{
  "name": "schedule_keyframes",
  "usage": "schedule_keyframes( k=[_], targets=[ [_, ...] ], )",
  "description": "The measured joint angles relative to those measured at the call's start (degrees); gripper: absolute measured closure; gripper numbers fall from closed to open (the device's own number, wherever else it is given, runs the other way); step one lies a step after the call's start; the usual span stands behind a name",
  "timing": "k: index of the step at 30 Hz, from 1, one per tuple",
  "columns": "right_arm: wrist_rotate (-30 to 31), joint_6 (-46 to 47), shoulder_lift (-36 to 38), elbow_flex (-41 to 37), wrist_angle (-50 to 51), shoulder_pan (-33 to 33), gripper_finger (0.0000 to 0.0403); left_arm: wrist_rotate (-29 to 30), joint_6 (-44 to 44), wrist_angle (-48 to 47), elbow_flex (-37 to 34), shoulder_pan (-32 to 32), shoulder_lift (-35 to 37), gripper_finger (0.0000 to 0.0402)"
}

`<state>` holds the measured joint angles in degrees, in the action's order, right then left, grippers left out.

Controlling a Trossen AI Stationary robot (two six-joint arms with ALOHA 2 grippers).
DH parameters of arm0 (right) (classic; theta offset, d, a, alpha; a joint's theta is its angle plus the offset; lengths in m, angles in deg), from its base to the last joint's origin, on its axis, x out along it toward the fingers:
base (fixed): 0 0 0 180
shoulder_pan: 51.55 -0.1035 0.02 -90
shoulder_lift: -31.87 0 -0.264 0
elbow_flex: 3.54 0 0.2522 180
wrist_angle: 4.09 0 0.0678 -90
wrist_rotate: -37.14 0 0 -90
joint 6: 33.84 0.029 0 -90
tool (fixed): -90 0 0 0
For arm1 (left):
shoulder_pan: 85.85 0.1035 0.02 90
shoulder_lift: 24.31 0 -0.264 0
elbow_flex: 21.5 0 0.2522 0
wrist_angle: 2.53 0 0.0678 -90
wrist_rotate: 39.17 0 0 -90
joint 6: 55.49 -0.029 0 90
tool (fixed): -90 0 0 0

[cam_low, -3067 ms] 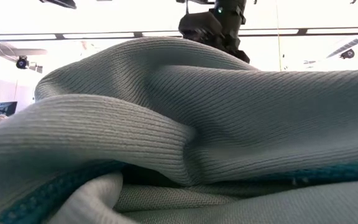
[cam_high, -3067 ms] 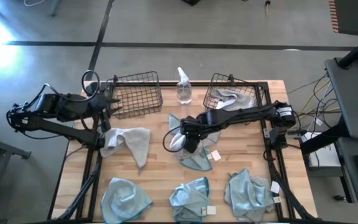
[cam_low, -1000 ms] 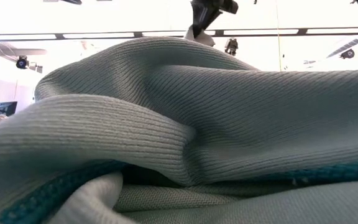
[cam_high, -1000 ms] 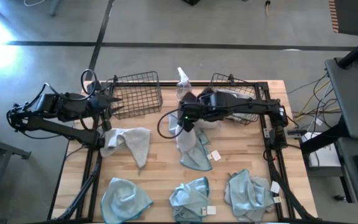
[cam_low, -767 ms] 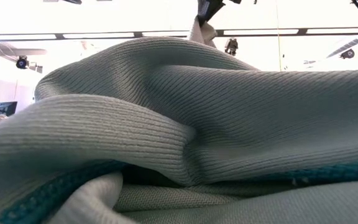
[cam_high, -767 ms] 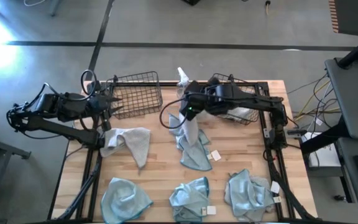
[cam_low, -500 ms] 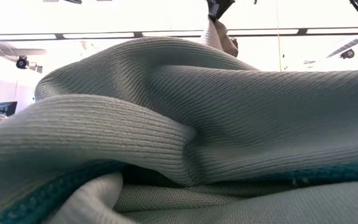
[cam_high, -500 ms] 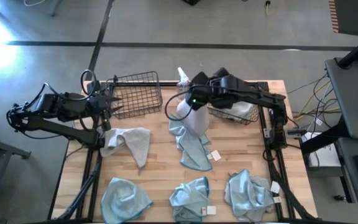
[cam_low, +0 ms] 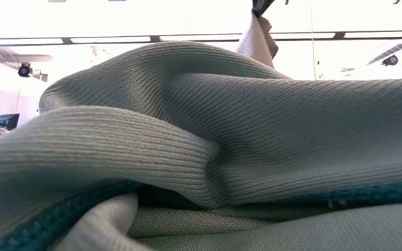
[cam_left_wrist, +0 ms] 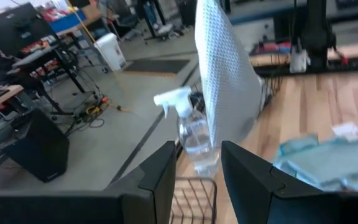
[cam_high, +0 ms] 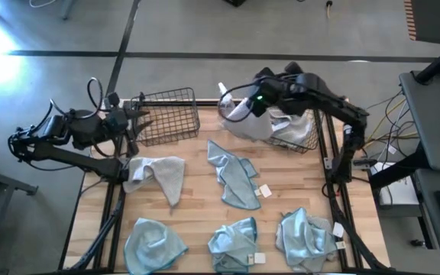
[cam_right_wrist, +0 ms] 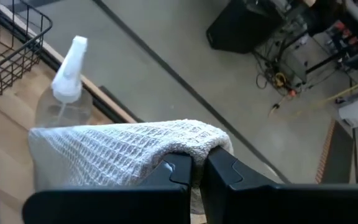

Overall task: Sort microfiber towel by color & place in baskets
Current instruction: Put the gray microfiber towel into the right black wire basket

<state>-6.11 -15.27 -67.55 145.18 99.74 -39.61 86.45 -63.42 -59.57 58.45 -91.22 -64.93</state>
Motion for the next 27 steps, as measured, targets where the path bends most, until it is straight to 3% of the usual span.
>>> schedule_keyframes(
  k=[14, 27],
  targets=[
    [4.85, -5.82, 9.62, -0.11, -0.02, 4.41, 0.0394, 0.05, -4.9, 13.82, 0.07, -0.04, -4.9, 0.0287],
    [6.82, -9.38, 9.41, -0.9, -0.09, 8.24, 0.0394, 0.04, -4.89, 14.4, 2.05, -0.04, -7.85, 0.0287]
  ],
)
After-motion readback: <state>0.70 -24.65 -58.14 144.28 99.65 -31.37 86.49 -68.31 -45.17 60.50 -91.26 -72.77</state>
